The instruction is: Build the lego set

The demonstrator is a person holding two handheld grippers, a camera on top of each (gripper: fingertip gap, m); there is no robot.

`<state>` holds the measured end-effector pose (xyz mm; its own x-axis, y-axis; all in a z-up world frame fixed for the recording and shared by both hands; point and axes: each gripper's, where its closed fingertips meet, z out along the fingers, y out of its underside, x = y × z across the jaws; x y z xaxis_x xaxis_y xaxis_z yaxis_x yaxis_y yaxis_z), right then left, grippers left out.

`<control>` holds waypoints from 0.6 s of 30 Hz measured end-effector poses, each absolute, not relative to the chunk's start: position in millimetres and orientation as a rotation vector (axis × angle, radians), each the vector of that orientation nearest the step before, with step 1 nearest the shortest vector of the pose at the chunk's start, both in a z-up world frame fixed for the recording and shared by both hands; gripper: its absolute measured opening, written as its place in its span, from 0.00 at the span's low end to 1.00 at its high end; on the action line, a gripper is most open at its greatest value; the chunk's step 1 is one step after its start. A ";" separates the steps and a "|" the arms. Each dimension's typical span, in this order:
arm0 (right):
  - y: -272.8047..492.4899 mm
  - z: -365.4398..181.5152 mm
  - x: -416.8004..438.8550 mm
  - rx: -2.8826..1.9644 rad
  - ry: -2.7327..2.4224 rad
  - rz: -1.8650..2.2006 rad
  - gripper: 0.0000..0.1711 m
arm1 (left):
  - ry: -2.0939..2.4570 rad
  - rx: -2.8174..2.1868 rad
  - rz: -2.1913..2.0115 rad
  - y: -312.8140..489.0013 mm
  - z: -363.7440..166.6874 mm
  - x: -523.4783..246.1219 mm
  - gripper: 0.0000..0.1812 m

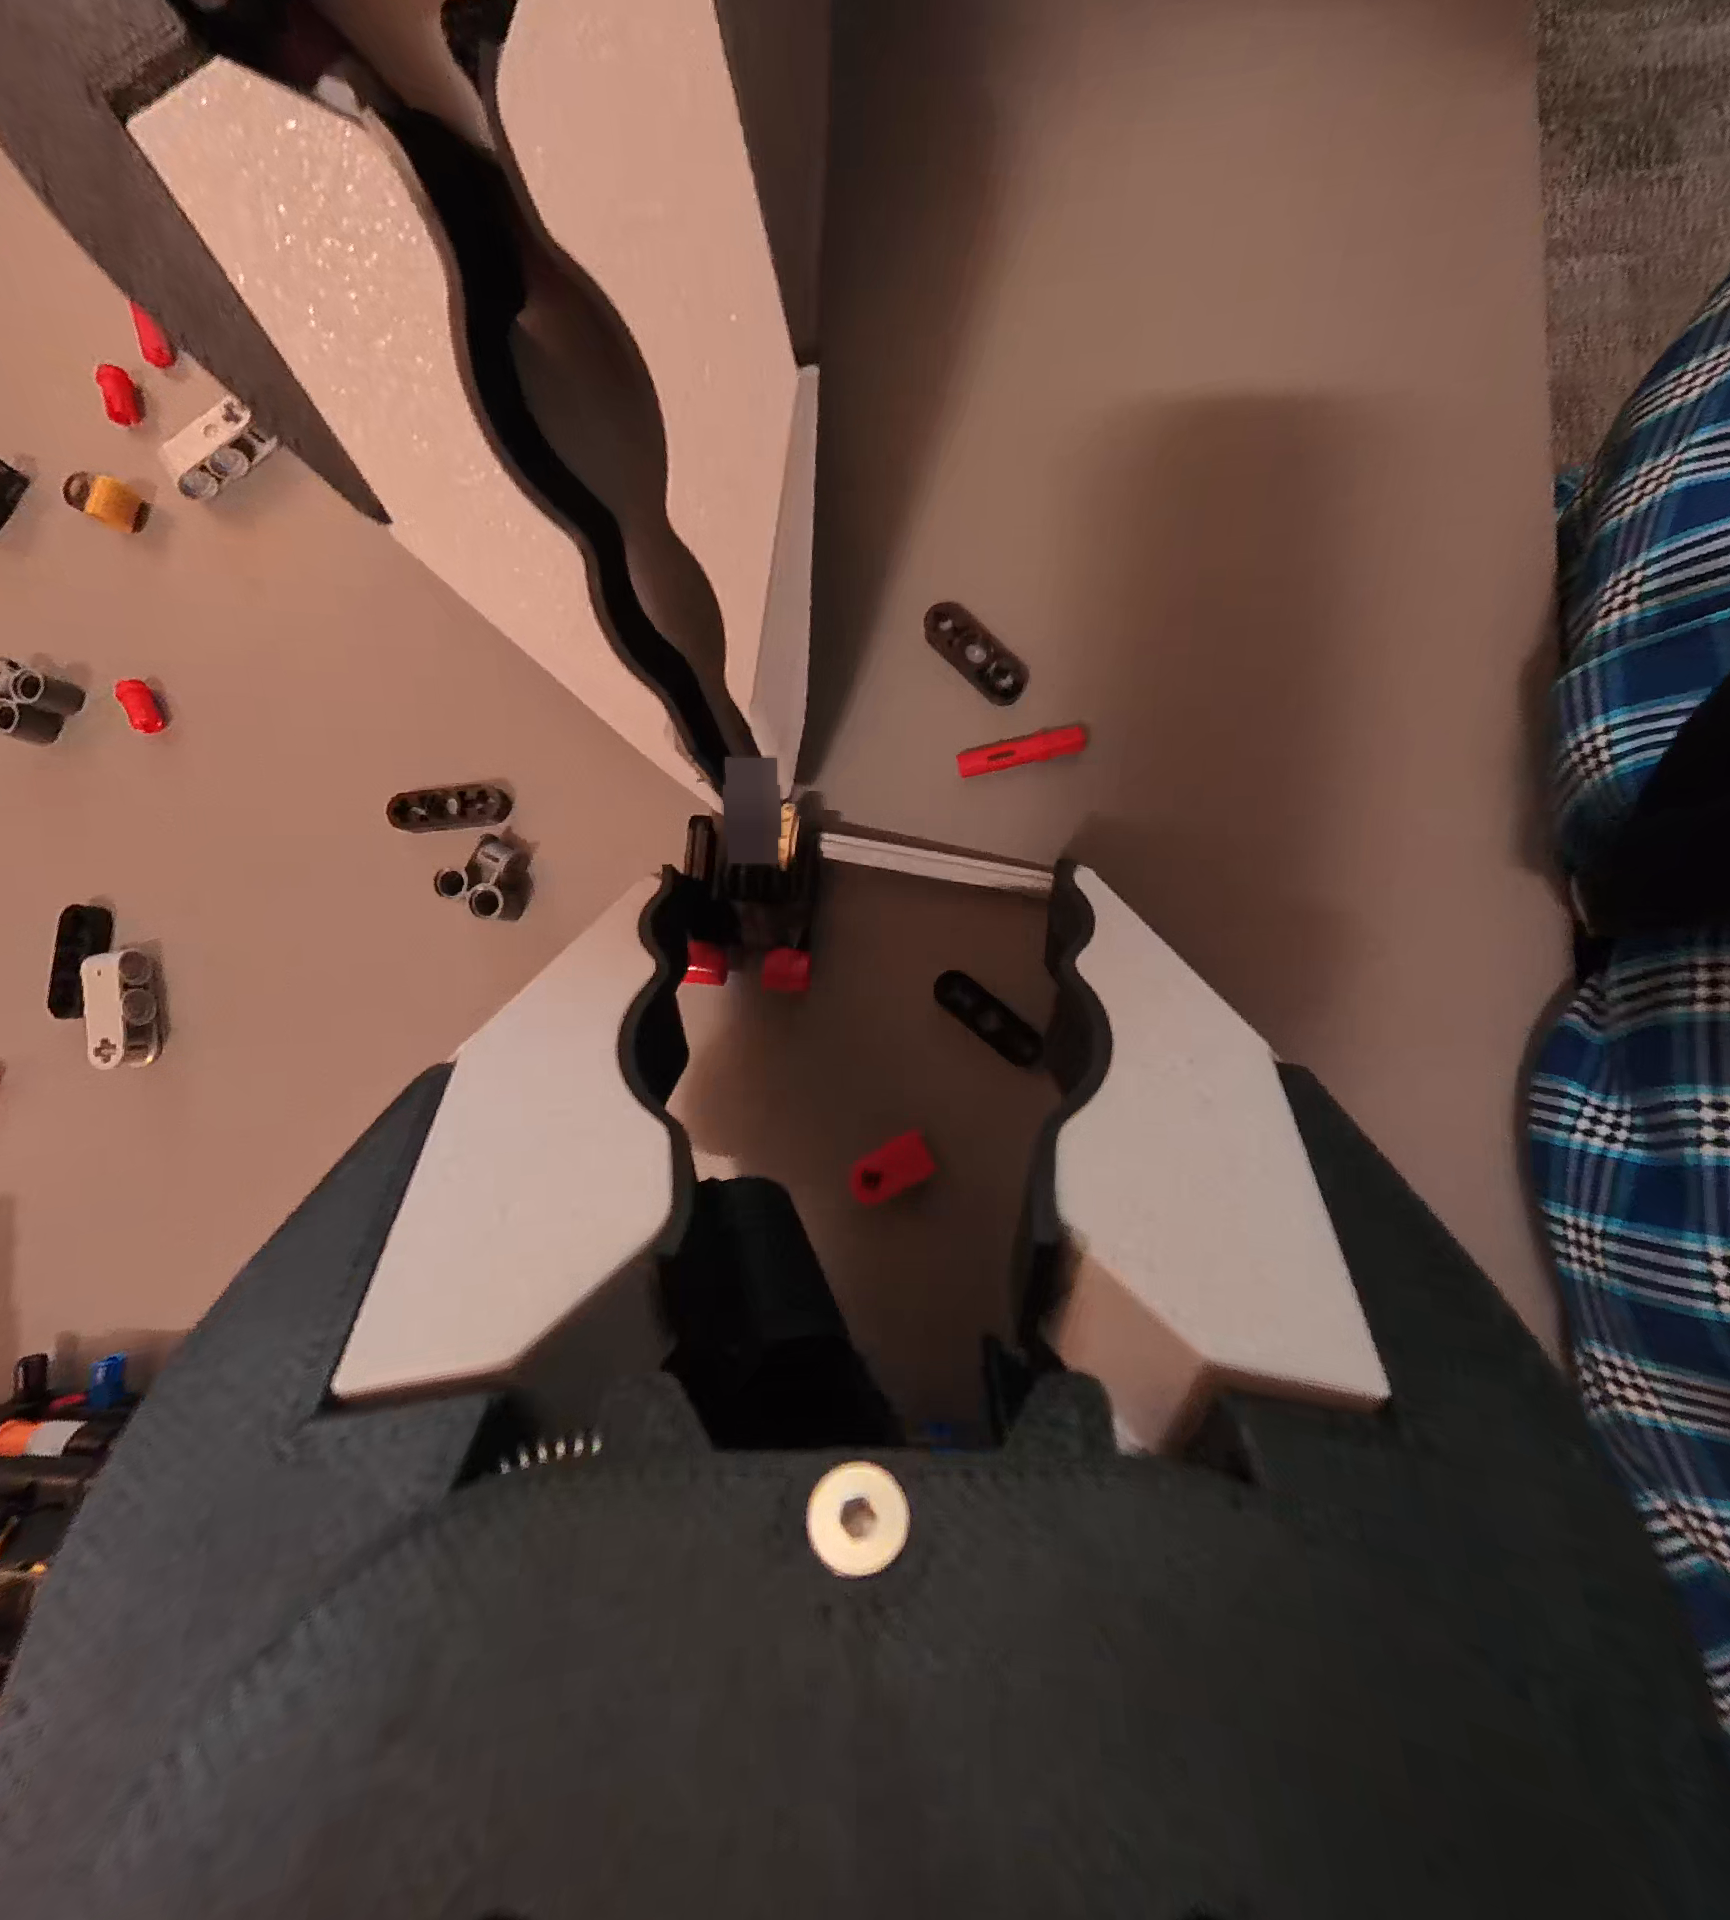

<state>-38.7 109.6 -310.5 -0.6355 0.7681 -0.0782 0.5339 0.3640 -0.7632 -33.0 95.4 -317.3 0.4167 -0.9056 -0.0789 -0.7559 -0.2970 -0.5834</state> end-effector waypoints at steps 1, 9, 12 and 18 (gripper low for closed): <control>109.6 -310.5 -38.7 -1.149 -2.336 1.138 0.01 | 1.400 -2.130 -0.361 95.2 -317.1 -33.0 0.38; 105.3 -311.0 -38.0 -1.104 -2.309 1.072 0.01 | 1.382 -2.138 -0.365 94.4 -316.9 -30.5 0.39; 105.3 -311.1 -38.0 -1.100 -2.305 1.066 0.01 | 1.382 -2.141 -0.361 94.1 -316.9 -30.7 0.39; 105.0 -311.3 -38.4 -1.105 -2.313 1.079 0.01 | 1.388 -2.140 -0.350 93.3 -316.8 -31.6 0.38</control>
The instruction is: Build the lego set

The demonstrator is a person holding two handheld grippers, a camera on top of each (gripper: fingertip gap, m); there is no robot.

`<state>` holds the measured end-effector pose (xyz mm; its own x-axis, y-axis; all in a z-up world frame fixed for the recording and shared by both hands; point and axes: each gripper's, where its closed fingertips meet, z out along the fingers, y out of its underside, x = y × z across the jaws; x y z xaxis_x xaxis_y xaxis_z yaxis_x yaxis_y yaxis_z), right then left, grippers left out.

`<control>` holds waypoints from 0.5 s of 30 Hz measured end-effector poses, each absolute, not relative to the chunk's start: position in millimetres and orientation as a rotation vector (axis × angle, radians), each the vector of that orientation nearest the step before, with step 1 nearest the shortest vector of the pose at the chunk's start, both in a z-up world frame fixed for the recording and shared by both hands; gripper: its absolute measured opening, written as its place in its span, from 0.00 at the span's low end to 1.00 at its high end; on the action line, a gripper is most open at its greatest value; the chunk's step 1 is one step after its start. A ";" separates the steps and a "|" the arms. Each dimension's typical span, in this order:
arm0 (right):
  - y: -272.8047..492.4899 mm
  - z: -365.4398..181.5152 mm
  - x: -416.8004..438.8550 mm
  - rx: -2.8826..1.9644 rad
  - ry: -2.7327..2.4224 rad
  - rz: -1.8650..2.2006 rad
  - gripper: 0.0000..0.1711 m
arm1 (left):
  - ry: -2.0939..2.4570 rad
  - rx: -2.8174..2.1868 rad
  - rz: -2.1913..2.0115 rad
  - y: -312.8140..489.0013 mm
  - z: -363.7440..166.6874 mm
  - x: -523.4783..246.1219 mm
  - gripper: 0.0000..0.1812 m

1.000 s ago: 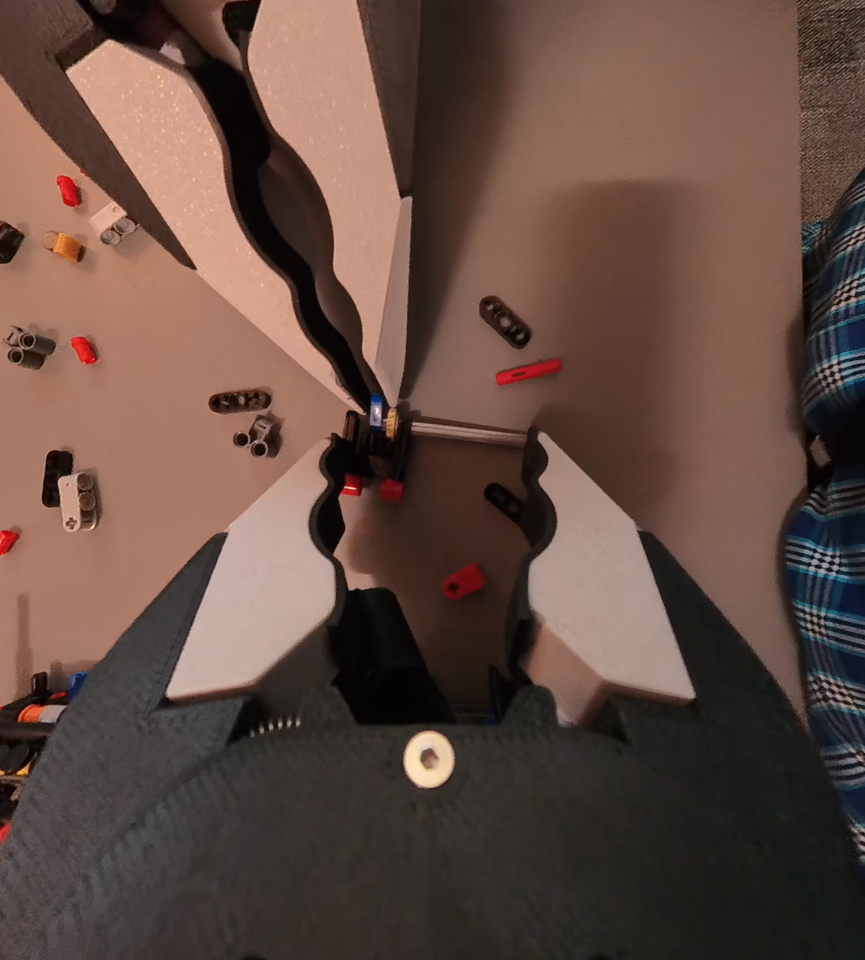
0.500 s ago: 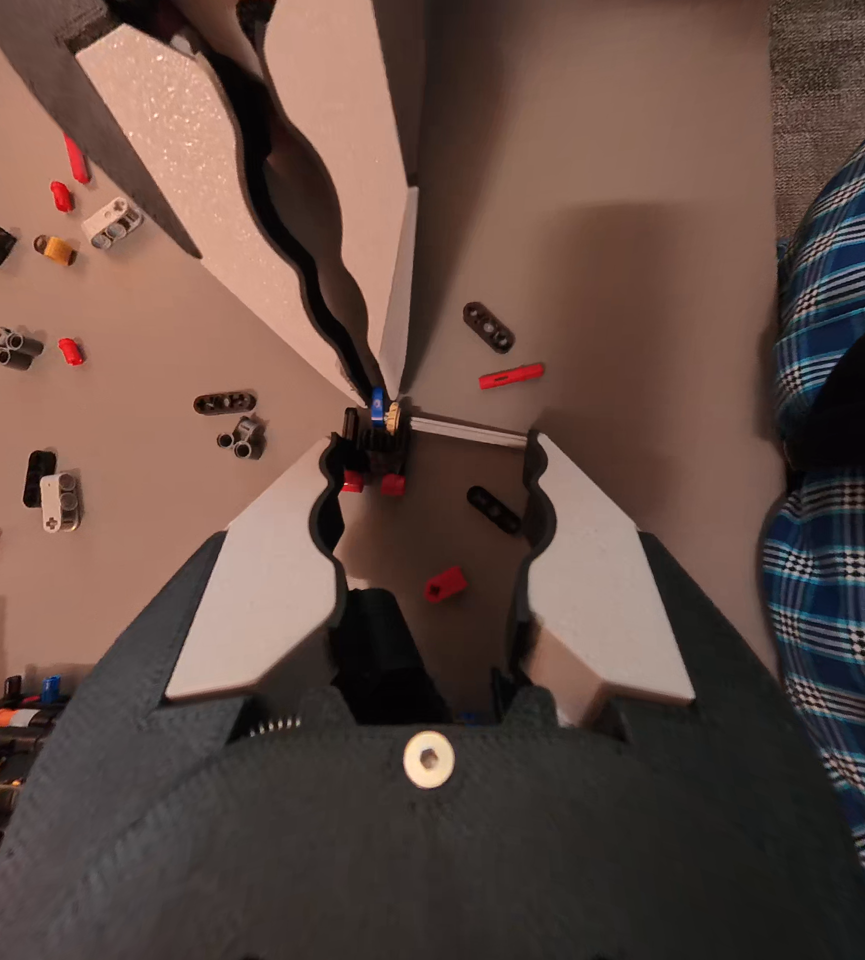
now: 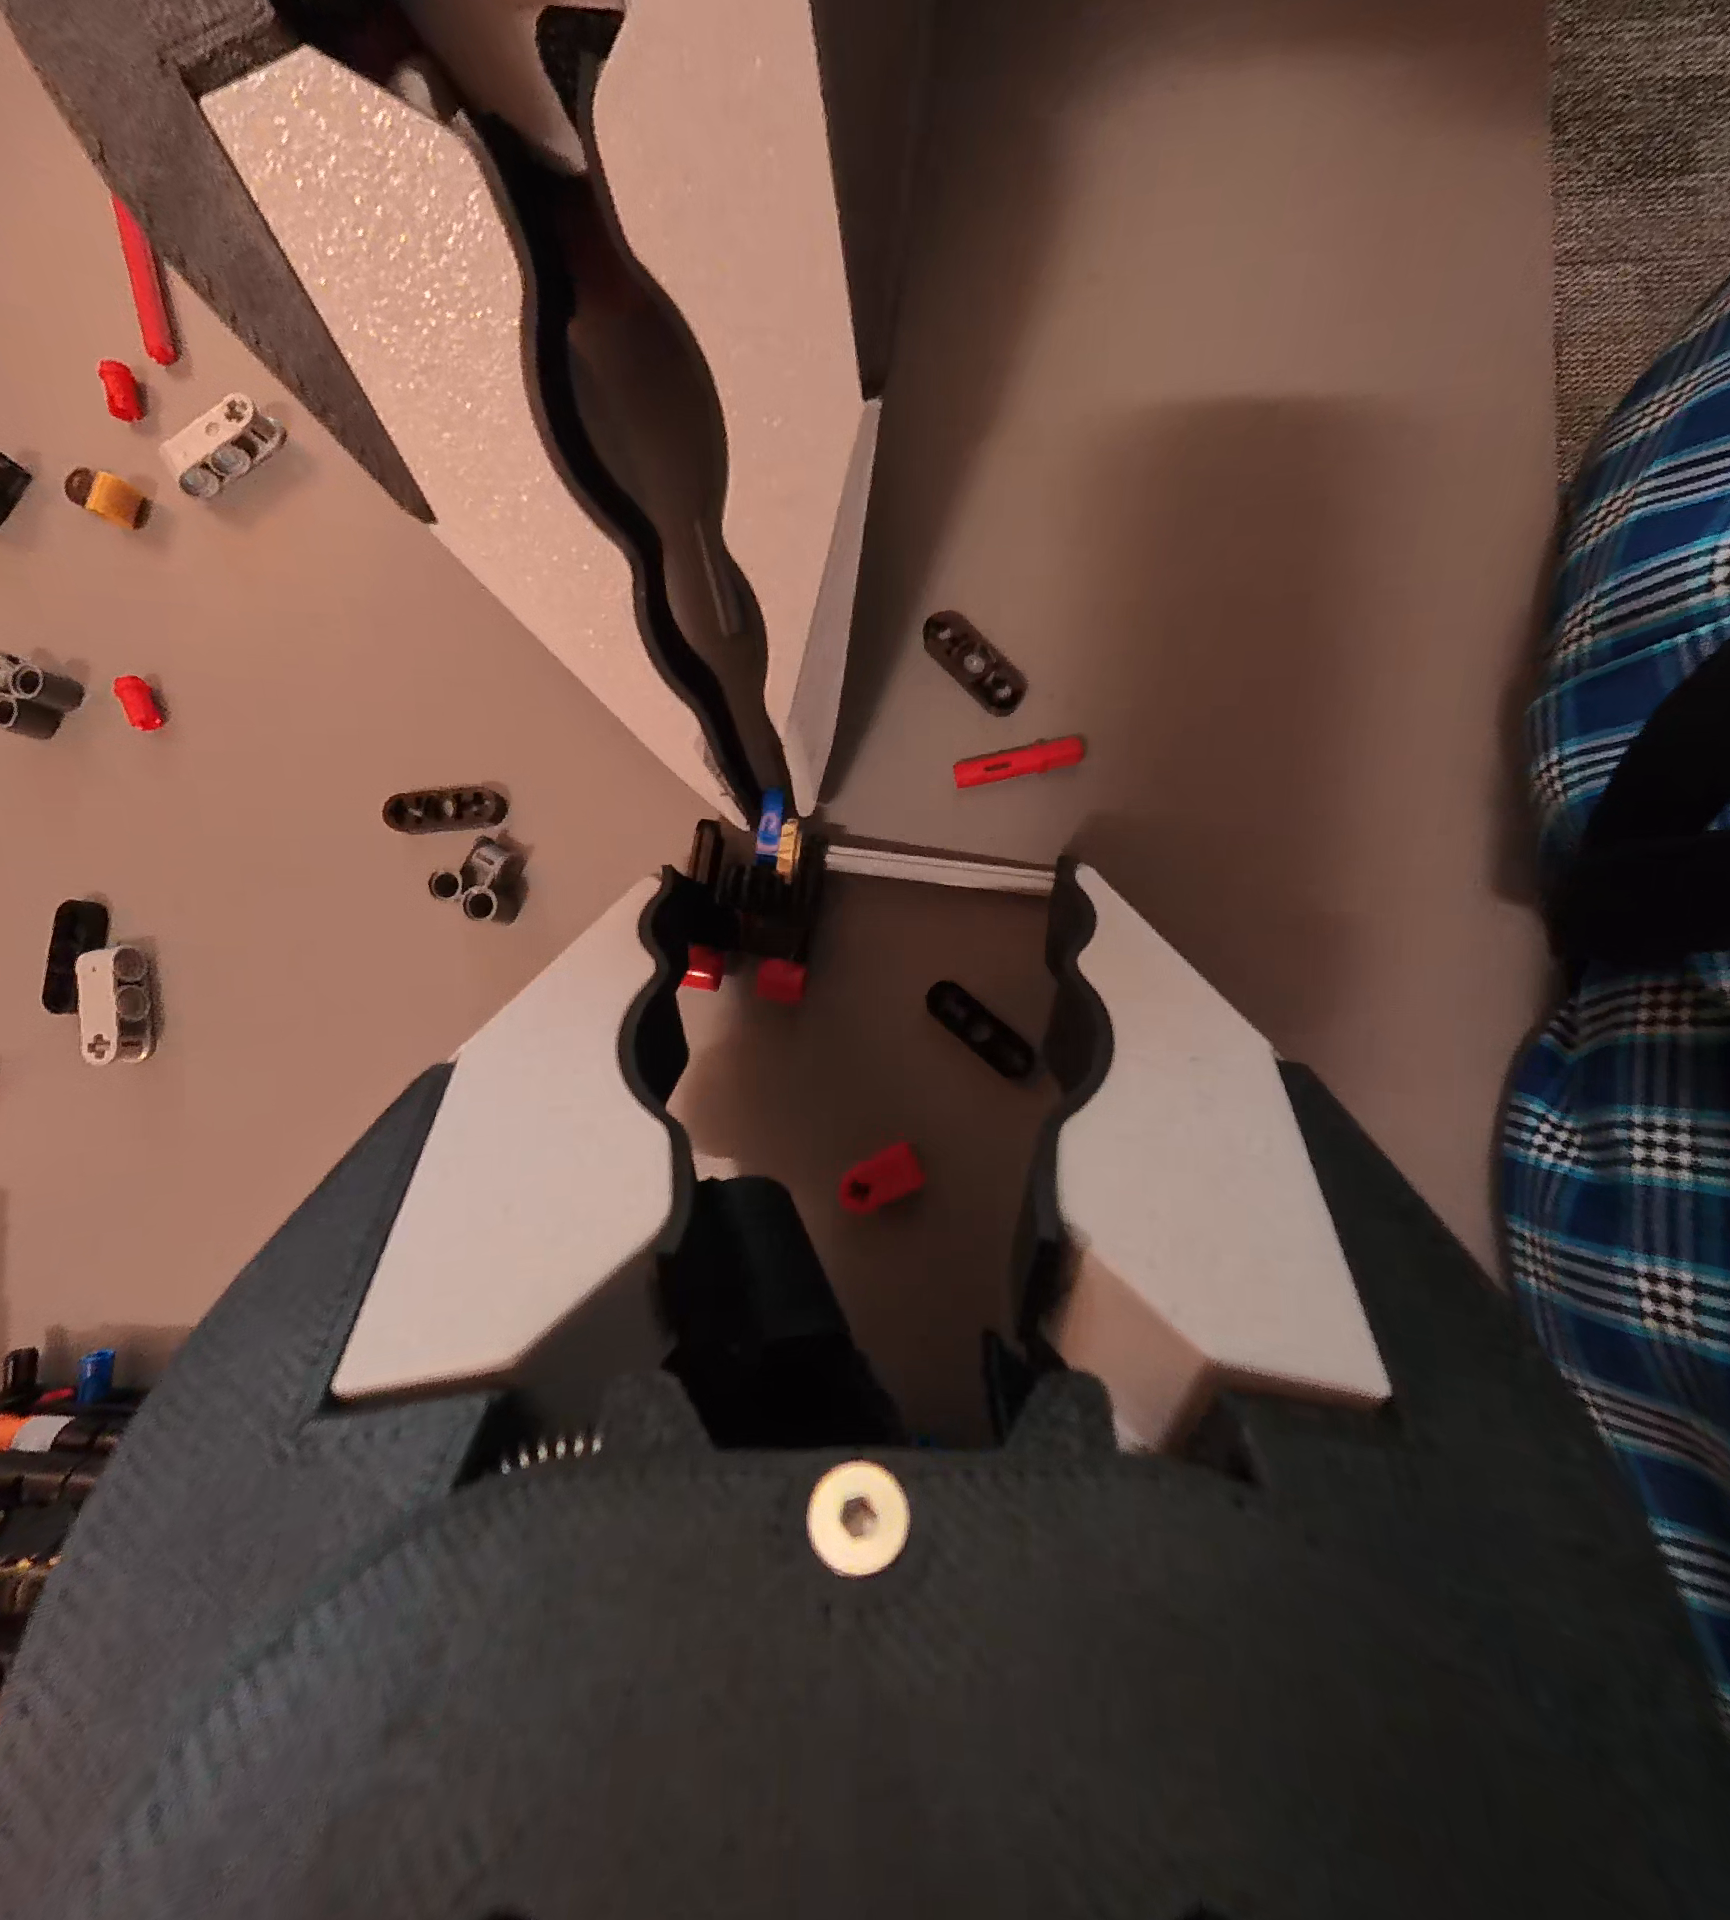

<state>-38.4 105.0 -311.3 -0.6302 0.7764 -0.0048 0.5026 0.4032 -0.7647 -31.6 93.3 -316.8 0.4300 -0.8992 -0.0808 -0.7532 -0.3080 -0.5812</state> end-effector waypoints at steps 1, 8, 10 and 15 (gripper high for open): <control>104.9 -311.4 -38.5 -1.104 -2.313 1.077 0.01 | 1.391 -2.139 -0.345 93.2 -316.8 -31.7 0.38; 105.0 -312.0 -38.8 -1.115 -2.309 1.072 0.01 | 1.388 -2.136 -0.353 92.9 -317.4 -32.8 0.38; 105.1 -311.8 -39.3 -1.119 -2.305 1.075 0.01 | 1.393 -2.140 -0.348 92.8 -317.5 -33.2 0.38; 109.6 -309.4 -39.4 -1.150 -2.272 1.082 0.05 | 1.394 -2.149 -0.332 93.7 -317.6 -36.4 0.38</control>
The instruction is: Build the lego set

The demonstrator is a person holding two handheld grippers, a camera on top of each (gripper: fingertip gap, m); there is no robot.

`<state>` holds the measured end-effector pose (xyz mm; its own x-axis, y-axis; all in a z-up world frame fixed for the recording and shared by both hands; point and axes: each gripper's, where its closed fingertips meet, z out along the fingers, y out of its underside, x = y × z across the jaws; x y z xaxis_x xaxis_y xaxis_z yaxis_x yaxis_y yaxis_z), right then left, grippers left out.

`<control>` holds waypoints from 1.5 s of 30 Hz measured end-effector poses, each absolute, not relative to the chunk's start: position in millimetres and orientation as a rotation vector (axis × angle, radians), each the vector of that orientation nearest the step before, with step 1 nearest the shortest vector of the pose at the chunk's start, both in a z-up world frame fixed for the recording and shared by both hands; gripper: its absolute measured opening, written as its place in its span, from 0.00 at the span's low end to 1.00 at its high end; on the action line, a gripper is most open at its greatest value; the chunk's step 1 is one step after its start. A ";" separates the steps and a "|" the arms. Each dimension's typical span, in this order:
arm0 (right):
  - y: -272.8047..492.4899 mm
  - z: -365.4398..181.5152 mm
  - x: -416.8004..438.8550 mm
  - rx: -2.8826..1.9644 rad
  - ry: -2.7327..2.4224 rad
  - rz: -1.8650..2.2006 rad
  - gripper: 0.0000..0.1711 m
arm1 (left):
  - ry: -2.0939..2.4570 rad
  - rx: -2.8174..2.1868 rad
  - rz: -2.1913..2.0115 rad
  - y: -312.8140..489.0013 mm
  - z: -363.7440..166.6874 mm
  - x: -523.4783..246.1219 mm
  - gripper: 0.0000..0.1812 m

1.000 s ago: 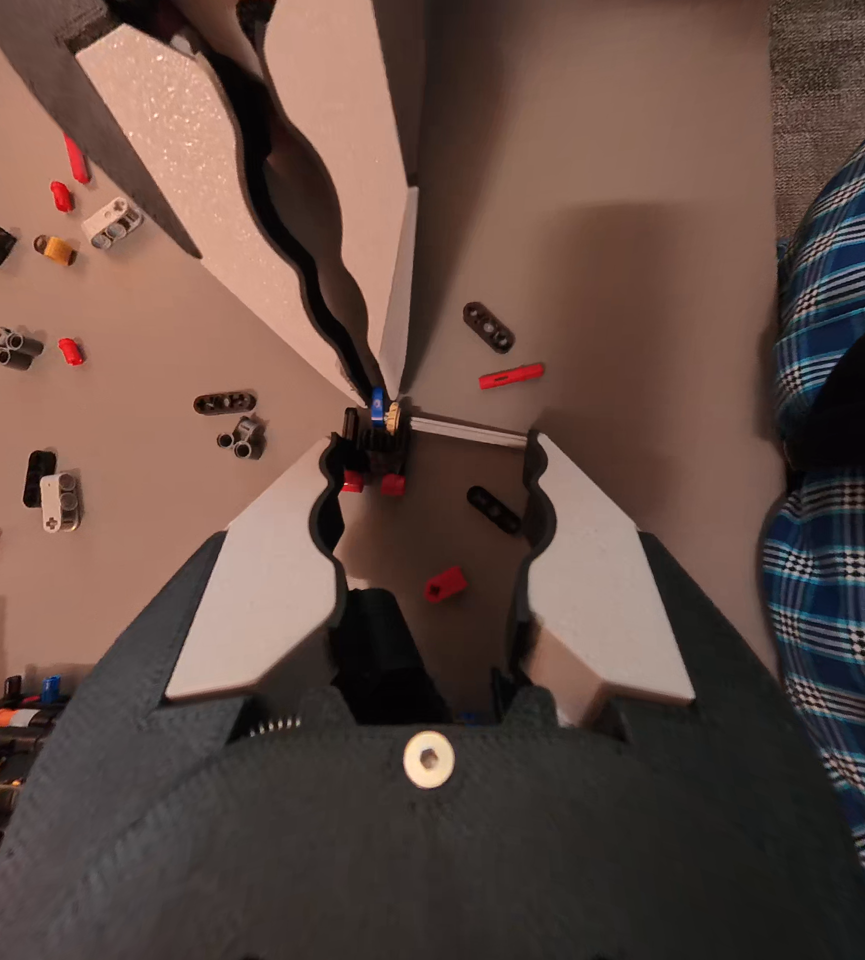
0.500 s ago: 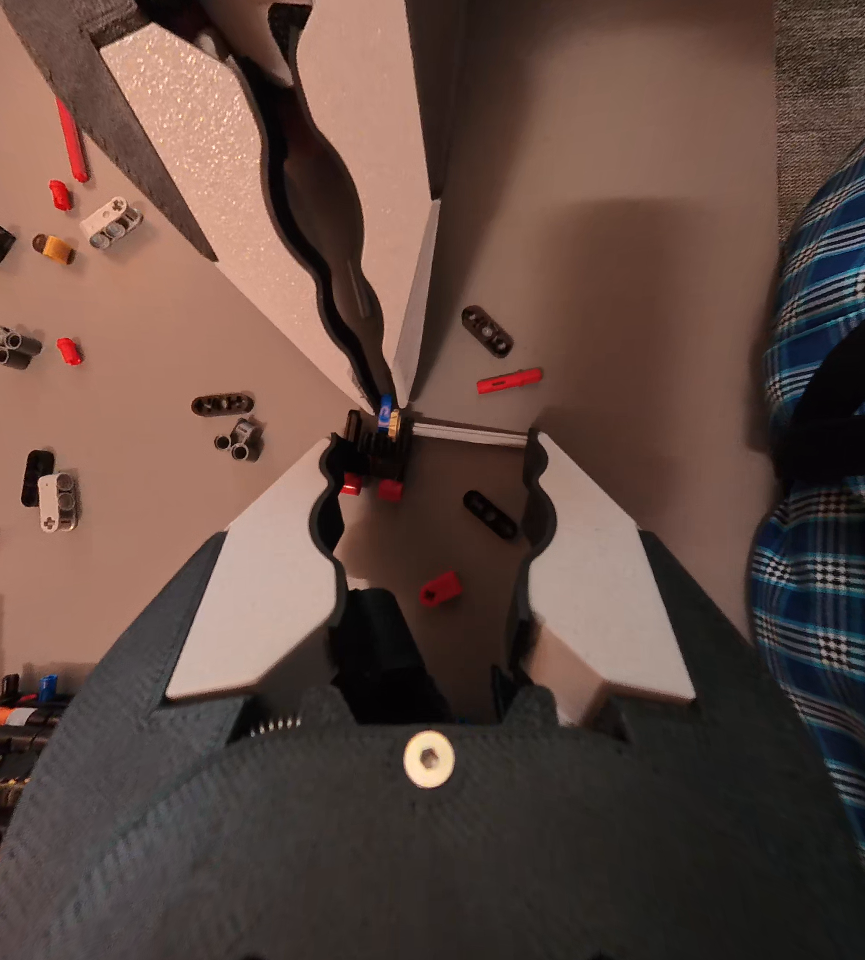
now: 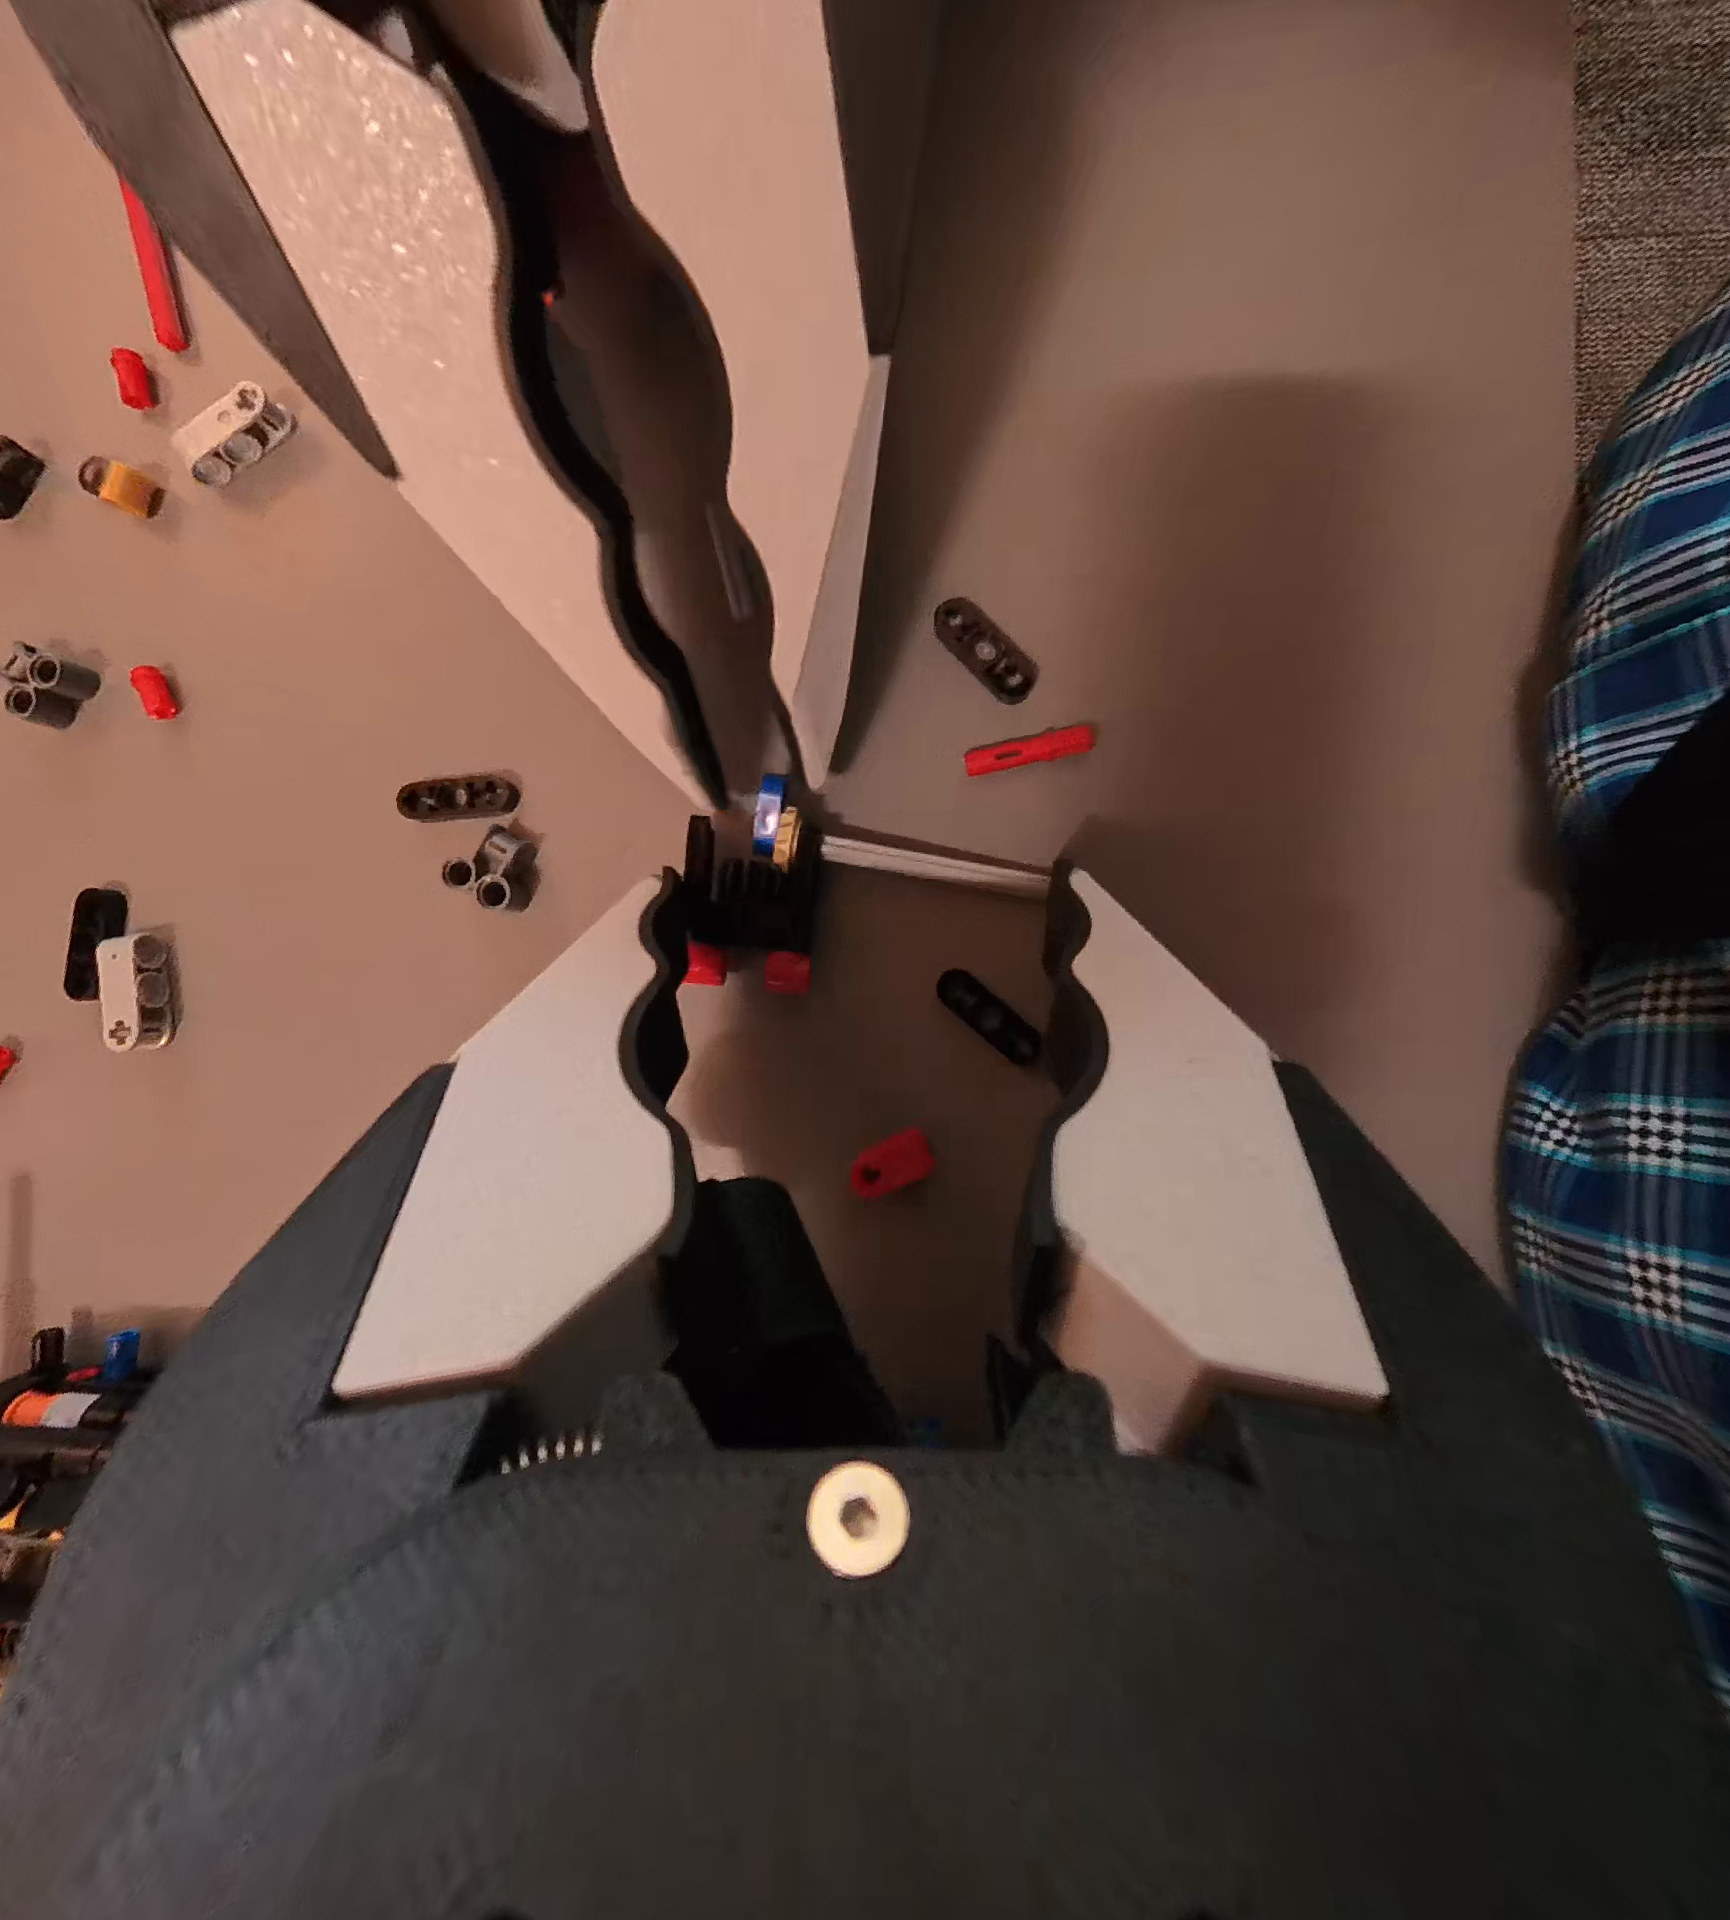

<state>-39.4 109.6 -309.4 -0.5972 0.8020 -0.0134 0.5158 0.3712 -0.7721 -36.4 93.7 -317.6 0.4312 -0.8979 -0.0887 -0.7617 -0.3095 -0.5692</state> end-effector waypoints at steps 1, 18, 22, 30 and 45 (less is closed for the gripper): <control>110.6 -308.9 -38.7 -1.156 -2.266 1.083 0.06 | 1.391 -2.149 -0.334 93.5 -317.8 -36.3 0.38; 230.0 -263.2 2.9 -1.391 -1.875 0.743 0.12 | 1.300 -2.136 -0.329 89.6 -307.4 -46.4 0.39; 223.7 -278.1 21.9 -1.461 -1.981 0.766 0.11 | 1.272 -2.135 -0.281 94.5 -301.4 -56.6 0.33; 206.0 -310.5 35.8 -1.487 -2.185 0.639 0.15 | 1.288 -2.144 -0.222 97.7 -302.7 -62.5 0.32; 176.1 -263.9 2.9 -1.169 -2.028 1.009 0.07 | 1.122 -2.046 -0.254 118.0 -281.2 -53.1 0.23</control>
<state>2.9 176.1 -263.9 -0.4446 0.8886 0.1123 0.4465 0.3286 -0.8323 -53.1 118.0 -281.2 0.5914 -0.7859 -0.1805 -0.6315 -0.3122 -0.7098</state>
